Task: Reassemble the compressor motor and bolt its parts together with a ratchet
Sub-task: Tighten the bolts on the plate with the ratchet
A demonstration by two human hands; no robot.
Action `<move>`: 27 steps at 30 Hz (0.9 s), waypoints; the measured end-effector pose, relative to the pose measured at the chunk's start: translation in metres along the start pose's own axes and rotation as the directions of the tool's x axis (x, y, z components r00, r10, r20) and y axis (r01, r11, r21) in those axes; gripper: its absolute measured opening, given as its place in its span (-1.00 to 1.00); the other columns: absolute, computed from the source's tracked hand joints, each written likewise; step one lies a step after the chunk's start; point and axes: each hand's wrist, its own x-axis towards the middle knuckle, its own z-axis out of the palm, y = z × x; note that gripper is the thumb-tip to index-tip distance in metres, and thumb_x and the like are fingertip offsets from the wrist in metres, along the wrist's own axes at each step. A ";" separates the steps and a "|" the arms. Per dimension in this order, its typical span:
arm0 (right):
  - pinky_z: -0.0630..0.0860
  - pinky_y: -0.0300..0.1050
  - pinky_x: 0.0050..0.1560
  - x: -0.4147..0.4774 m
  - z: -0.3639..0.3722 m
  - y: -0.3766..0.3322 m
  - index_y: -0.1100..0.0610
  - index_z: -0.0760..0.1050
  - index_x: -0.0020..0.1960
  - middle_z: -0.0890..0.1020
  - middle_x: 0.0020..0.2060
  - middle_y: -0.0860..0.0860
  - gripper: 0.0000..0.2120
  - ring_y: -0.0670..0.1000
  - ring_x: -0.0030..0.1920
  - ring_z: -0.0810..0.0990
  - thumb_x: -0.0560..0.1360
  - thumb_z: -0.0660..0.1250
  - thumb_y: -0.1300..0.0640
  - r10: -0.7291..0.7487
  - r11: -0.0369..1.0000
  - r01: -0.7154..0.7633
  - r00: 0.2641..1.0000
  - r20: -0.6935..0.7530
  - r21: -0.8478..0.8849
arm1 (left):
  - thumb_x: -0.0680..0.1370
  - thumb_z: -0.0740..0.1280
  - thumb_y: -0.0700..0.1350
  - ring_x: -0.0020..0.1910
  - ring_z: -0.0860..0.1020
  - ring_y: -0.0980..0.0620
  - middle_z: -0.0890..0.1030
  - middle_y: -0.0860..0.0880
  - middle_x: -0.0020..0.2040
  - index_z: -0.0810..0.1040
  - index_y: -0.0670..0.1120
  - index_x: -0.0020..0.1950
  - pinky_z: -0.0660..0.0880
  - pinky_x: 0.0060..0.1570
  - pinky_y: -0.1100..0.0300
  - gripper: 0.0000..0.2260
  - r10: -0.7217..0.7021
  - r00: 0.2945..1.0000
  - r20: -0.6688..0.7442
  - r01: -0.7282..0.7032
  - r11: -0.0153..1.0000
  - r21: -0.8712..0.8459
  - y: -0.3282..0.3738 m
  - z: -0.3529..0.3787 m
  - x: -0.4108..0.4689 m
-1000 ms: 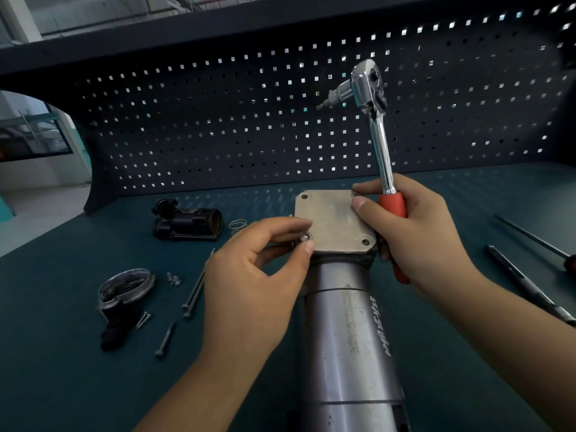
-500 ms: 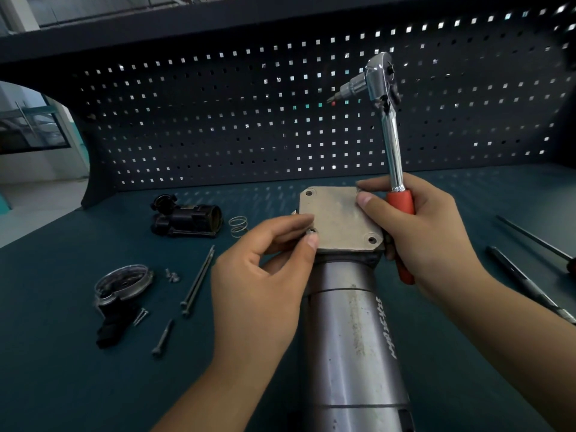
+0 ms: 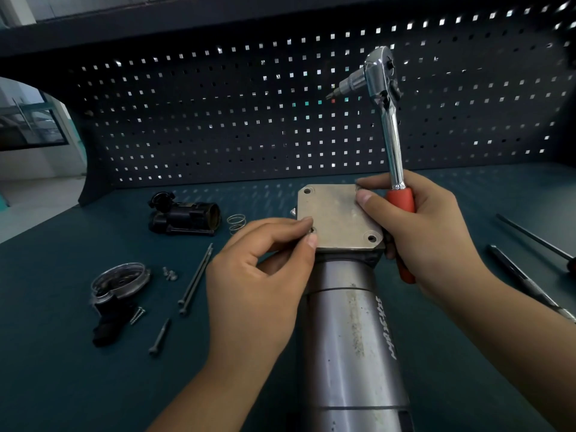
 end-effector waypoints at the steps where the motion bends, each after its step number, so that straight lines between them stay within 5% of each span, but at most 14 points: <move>1: 0.36 -0.30 -0.59 0.000 0.000 0.000 -0.02 0.58 -0.13 0.43 -0.56 -0.09 -0.95 -0.16 -0.59 0.35 0.46 0.41 0.12 0.000 1.000 0.000 1.000 0.000 -0.002 | 0.40 0.45 -0.28 -0.09 0.61 0.26 0.64 0.09 -0.12 0.66 0.02 -0.14 0.48 -0.13 0.50 -0.81 0.000 1.000 -0.002 0.000 1.000 -0.009 0.001 0.000 0.000; 9: 0.35 -0.31 -0.60 -0.001 0.000 -0.001 -0.03 0.58 -0.14 0.44 -0.57 -0.10 -0.95 -0.16 -0.60 0.34 0.47 0.41 0.11 -0.003 1.000 0.003 1.000 -0.001 -0.009 | 0.42 0.44 -0.28 -0.12 0.59 0.26 0.58 0.12 -0.12 0.65 0.02 -0.11 0.46 -0.15 0.52 -0.81 0.009 1.000 -0.011 -0.009 1.000 -0.005 0.002 0.003 -0.001; 13: 0.35 -0.32 -0.60 0.000 0.000 -0.001 -0.03 0.58 -0.14 0.44 -0.58 -0.11 -0.95 -0.17 -0.60 0.35 0.47 0.40 0.12 0.001 1.000 -0.001 1.000 -0.001 -0.006 | 0.37 0.42 -0.09 -0.14 0.59 0.26 0.57 0.14 -0.14 0.65 0.02 -0.12 0.45 -0.15 0.52 -0.89 0.004 0.999 -0.033 -0.005 1.000 -0.020 0.005 0.005 -0.001; 27: 0.34 -0.31 -0.60 -0.001 0.000 -0.001 -0.04 0.58 -0.13 0.43 -0.57 -0.10 -0.96 -0.15 -0.60 0.34 0.47 0.40 0.10 0.003 1.000 -0.003 1.000 -0.006 -0.022 | 0.43 0.43 -0.25 -0.09 0.57 0.29 0.56 0.10 -0.09 0.65 0.03 -0.07 0.44 -0.13 0.54 -0.81 0.006 1.000 -0.031 -0.005 0.999 0.032 0.003 0.004 -0.002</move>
